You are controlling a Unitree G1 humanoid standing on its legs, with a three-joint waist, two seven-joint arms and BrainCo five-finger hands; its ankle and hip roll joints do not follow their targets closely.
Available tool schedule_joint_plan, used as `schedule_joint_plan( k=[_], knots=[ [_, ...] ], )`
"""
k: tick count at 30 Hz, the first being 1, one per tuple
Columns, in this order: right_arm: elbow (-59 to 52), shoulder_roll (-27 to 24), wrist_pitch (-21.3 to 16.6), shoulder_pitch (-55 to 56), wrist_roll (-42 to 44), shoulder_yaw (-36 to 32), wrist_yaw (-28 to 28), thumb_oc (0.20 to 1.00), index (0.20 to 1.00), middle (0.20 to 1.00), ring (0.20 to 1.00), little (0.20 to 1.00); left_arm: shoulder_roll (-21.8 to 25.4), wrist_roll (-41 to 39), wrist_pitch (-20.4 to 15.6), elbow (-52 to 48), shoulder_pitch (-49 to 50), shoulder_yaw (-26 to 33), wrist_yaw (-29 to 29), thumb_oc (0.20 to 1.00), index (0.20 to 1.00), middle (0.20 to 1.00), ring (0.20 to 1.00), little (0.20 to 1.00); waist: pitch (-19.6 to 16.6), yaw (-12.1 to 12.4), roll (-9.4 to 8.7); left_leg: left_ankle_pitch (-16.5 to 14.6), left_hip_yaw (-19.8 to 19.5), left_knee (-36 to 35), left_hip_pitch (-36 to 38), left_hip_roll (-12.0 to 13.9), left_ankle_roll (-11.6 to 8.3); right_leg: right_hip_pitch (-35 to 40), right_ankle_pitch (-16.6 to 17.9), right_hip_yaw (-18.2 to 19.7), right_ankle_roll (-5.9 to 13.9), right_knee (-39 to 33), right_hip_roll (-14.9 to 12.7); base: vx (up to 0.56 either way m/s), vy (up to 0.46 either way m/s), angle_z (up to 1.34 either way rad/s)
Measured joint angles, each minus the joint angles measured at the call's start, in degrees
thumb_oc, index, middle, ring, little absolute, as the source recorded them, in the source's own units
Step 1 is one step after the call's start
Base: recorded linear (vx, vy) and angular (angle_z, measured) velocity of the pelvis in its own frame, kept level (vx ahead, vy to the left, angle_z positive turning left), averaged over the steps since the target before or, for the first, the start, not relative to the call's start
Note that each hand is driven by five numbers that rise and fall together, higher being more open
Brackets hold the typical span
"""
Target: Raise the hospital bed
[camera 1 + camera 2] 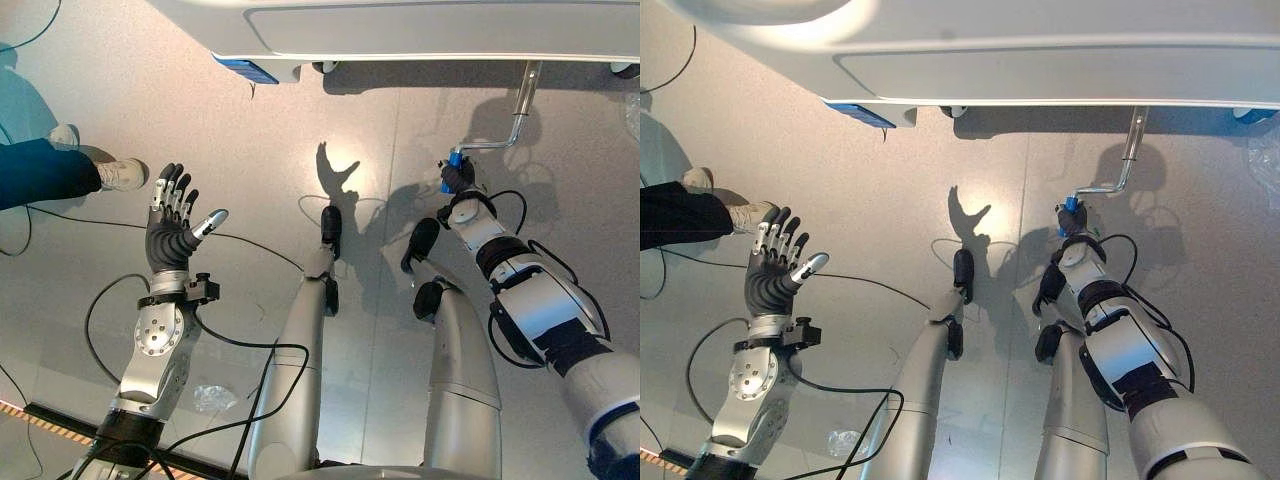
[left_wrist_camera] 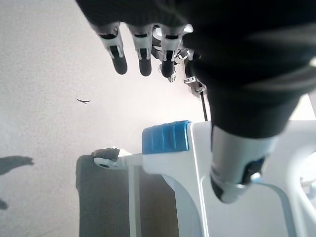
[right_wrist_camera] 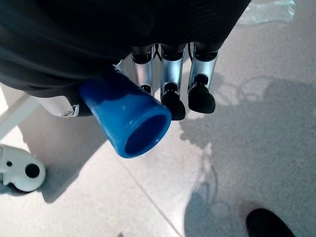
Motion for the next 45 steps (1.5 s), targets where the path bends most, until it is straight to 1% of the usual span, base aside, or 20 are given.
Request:
schedule_joint_plan(
  k=[4, 5, 6, 7, 8, 9, 11, 12, 16, 22, 23, 24, 25, 26, 27, 31, 33, 36, 39, 45],
  knots=[
    [-10.63, -1.97, -0.29, 5.30, 1.73, -0.19, 0.38, 0.200, 0.200, 0.200, 0.200, 0.200, -0.27, 0.08, 0.00, 0.02, 0.00, 0.32, 0.03, 1.000, 1.000, 1.000, 1.000, 1.000, 0.00, -0.02, 0.01, -0.18, 0.05, 0.23, -0.26, 0.30, -0.27, -0.30, -0.15, -0.12, -0.19, 0.07, 0.23, 0.01, 0.003, -0.01],
    [-20.20, -4.94, 1.71, 9.18, 4.75, -1.06, 1.69, 0.200, 0.200, 0.200, 0.200, 0.200, -1.14, 0.44, 0.01, 0.41, -0.62, 0.35, 0.05, 1.000, 1.000, 1.000, 1.000, 1.000, -0.13, -0.97, 0.15, -0.36, -0.30, 0.60, -0.56, 0.68, -0.50, -0.48, -0.44, -0.26, -0.05, 0.24, 0.19, 0.02, 0.001, 0.07],
    [-36.48, -8.97, 1.25, 17.23, 7.37, -1.18, 3.02, 0.200, 0.200, 0.200, 0.200, 0.200, -3.03, 0.78, -0.32, 0.32, -0.40, 1.62, 0.25, 1.000, 1.000, 1.000, 1.000, 1.000, -0.65, 0.38, 1.04, -0.35, -0.02, 0.96, -1.80, 0.38, -0.32, -1.42, -0.62, -0.42, -0.03, 0.56, 0.06, 0.00, 0.000, 0.00],
    [-40.88, -9.30, -3.57, 20.07, 9.38, -1.66, 2.35, 0.200, 0.200, 0.200, 0.200, 0.200, -3.49, 0.69, -0.48, 1.88, 0.00, 2.29, 1.66, 1.000, 1.000, 1.000, 1.000, 1.000, -0.59, -0.52, 1.01, -0.48, -0.22, 1.36, -2.37, 0.46, -0.39, -1.84, -0.41, -0.62, -0.16, 0.49, 0.27, 0.00, 0.000, 0.00],
    [-50.02, -11.26, -4.19, 24.49, 11.58, -2.26, 2.58, 0.200, 0.200, 0.200, 0.200, 0.200, -3.54, 0.72, -0.46, 2.54, -0.05, 1.66, 2.45, 1.000, 1.000, 1.000, 1.000, 1.000, -0.56, -0.60, 1.41, -0.54, -0.09, 1.30, -2.68, 0.47, -0.43, -2.14, -0.42, -0.54, -0.15, 0.49, 0.33, 0.01, -0.001, -0.09],
    [-52.78, -11.08, -5.57, 26.58, 12.32, -3.13, 2.40, 0.200, 0.200, 0.200, 0.200, 0.200, -3.65, 0.72, -0.46, 2.68, 0.02, 1.25, 2.70, 1.000, 1.000, 1.000, 1.000, 1.000, -0.56, -0.88, 1.42, -0.68, -0.10, 1.30, -2.67, 0.54, -0.44, -2.11, -0.42, -0.56, -0.16, 0.49, 0.38, 0.00, 0.000, 0.00],
    [-54.07, -10.53, -6.00, 27.34, 13.04, -3.24, 2.30, 0.200, 0.200, 0.200, 0.200, 0.200, -3.51, 0.83, -0.60, 2.36, 0.00, 0.65, 3.04, 1.000, 1.000, 1.000, 1.000, 1.000, -0.54, -1.43, 1.38, -0.88, -0.21, 1.35, -2.54, 0.65, -0.61, -1.96, -0.40, -0.54, -0.30, 0.43, 0.62, 0.00, 0.000, 0.00],
    [-62.03, -12.83, -6.61, 32.63, 14.34, -5.65, 2.56, 0.200, 0.200, 0.200, 0.200, 0.200, -3.08, 1.18, -1.00, 1.76, -0.02, -0.75, 3.31, 1.000, 1.000, 1.000, 1.000, 1.000, -0.49, -0.73, 1.60, -0.92, -0.18, 1.07, -2.62, 0.71, -0.61, -2.00, -0.40, -0.48, -0.18, 0.01, 0.76, 0.00, 0.000, 0.00],
    [-72.37, -14.07, -10.45, 42.15, 15.60, -10.24, 2.67, 0.200, 0.200, 0.200, 0.200, 0.200, -0.95, 1.22, -1.33, 1.10, 3.85, -2.05, 3.56, 1.000, 1.000, 1.000, 1.000, 1.000, -0.16, -3.07, 1.10, -1.69, 0.23, 0.89, -1.94, 0.64, -0.02, -1.25, -0.02, 0.06, 0.21, -1.23, 0.94, 0.00, 0.000, -0.04],
    [-72.71, -12.32, -11.37, 41.57, 16.65, -10.65, 2.42, 0.200, 0.200, 0.200, 0.200, 0.200, -0.16, 1.24, -1.67, 0.50, 4.16, -2.70, 3.55, 1.000, 1.000, 1.000, 1.000, 1.000, 0.42, -4.21, 0.21, -2.37, 1.43, 0.94, -1.13, 0.56, 0.76, -0.54, 0.45, 1.14, 1.04, -1.98, 0.71, 0.00, 0.000, -0.06],
    [-72.71, -11.89, -11.37, 41.39, 16.66, -10.69, 2.40, 0.200, 0.200, 0.200, 0.200, 0.200, 0.08, 1.23, -1.66, 0.52, 4.15, -2.72, 3.55, 1.000, 1.000, 1.000, 1.000, 1.000, 0.72, -4.42, -0.26, -2.39, 1.44, 1.00, -1.14, 0.46, 0.79, -0.54, 0.48, 1.19, 1.10, -1.98, 0.69, 0.00, 0.000, 0.00],
    [-73.10, -12.15, -11.36, 42.26, 16.70, -11.81, 2.17, 0.200, 0.200, 0.200, 0.200, 0.200, 0.22, 1.18, -1.63, 0.52, 3.91, -2.84, 3.54, 1.000, 1.000, 1.000, 1.000, 1.000, 0.97, -5.77, -0.98, -2.37, 1.41, 1.11, -0.87, 0.62, 0.79, -0.52, 0.51, 1.30, 1.15, -2.20, 0.86, 0.00, 0.000, 0.00],
    [-77.45, -13.78, -11.47, 46.32, 16.75, -15.27, 2.51, 0.200, 0.200, 0.200, 0.200, 0.200, 0.90, 1.20, -1.92, -0.12, 5.03, -2.78, 3.48, 1.000, 1.000, 1.000, 1.000, 1.000, 0.95, -5.20, -0.95, -2.45, 1.57, 0.93, -0.71, 0.57, 0.94, -0.03, 0.76, 2.04, 1.67, -3.02, 1.21, 0.00, -0.001, -0.07],
    [-77.60, -14.95, -11.70, 47.34, 16.59, -16.50, 2.32, 0.200, 0.200, 0.200, 0.200, 0.200, 1.33, 1.18, -2.10, -0.04, 5.60, -2.43, 3.47, 1.000, 1.000, 1.000, 1.000, 1.000, 0.95, -5.26, -1.69, -2.59, 1.57, 0.88, -0.25, 0.48, 1.00, 0.46, 1.07, 2.22, 1.70, -3.40, 1.43, 0.00, 0.000, -0.21],
    [-76.70, -15.72, -11.69, 46.89, 16.61, -16.29, 2.28, 0.200, 0.200, 0.200, 0.200, 0.200, 1.71, 1.20, -2.23, 0.03, 6.45, -1.52, 3.47, 1.000, 1.000, 1.000, 1.000, 1.000, 0.93, -5.94, -3.10, -2.87, 1.77, 0.50, 0.51, 0.65, 0.99, 1.05, 1.47, 2.84, 1.87, -4.23, 1.89, 0.00, 0.000, -0.21],
    [-76.68, -11.61, -12.30, 47.09, 16.59, -15.86, 1.01, 0.200, 0.200, 0.200, 0.200, 0.200, 1.82, 1.20, -2.47, -0.04, 6.32, -1.39, 3.47, 1.000, 1.000, 1.000, 1.000, 1.000, 1.01, -6.05, -3.21, -2.97, 1.80, -0.05, 0.48, 0.67, 1.17, 1.11, 1.64, 2.89, 2.12, -4.88, 1.74, -0.01, -0.047, -0.04],
    [-73.63, -7.75, -15.91, 48.90, 13.03, -22.43, 1.26, 0.200, 0.200, 0.200, 0.200, 0.200, 1.25, 0.98, -2.79, -0.39, 6.61, 0.22, 2.92, 1.000, 1.000, 1.000, 1.000, 1.000, 1.17, -5.79, -3.84, -3.14, 1.62, -0.21, 0.78, 0.61, 1.22, 1.31, 1.78, 3.42, 2.42, -5.31, 1.87, -0.02, -0.075, -0.03],
    [-72.75, -9.93, -16.69, 50.18, 12.45, -23.80, 0.74, 0.200, 0.200, 0.200, 0.200, 0.200, 0.93, -0.02, -3.80, -0.34, 6.94, 2.44, 3.02, 1.000, 1.000, 1.000, 1.000, 1.000, 1.24, -5.87, -4.19, -3.11, 1.61, -0.26, 0.75, 0.21, 1.52, 1.57, 2.20, 3.66, 3.03, -5.89, 1.67, 0.00, -0.010, 0.00],
    [-72.56, -8.76, -16.69, 49.91, 12.58, -23.86, 0.18, 0.200, 0.200, 0.200, 0.200, 0.200, 0.82, -0.03, -3.87, -0.41, 6.97, 2.44, 2.94, 1.000, 1.000, 1.000, 1.000, 1.000, 1.27, -5.92, -4.36, -3.01, 1.57, -0.38, 0.70, -0.02, 1.84, 1.82, 2.49, 3.66, 3.39, -6.40, 1.49, 0.00, 0.000, 0.00],
    [-72.27, -7.47, -16.89, 49.94, 12.56, -23.86, -0.11, 0.200, 0.200, 0.200, 0.200, 0.200, 0.91, -0.02, -3.87, -0.42, 7.10, 2.46, 2.87, 1.000, 1.000, 1.000, 1.000, 1.000, 1.36, -6.21, -5.95, -3.16, 1.57, -0.38, 0.41, -0.22, 2.14, 1.82, 2.72, 3.64, 3.74, -7.01, 1.35, 0.00, 0.000, 0.00]
  ],
)
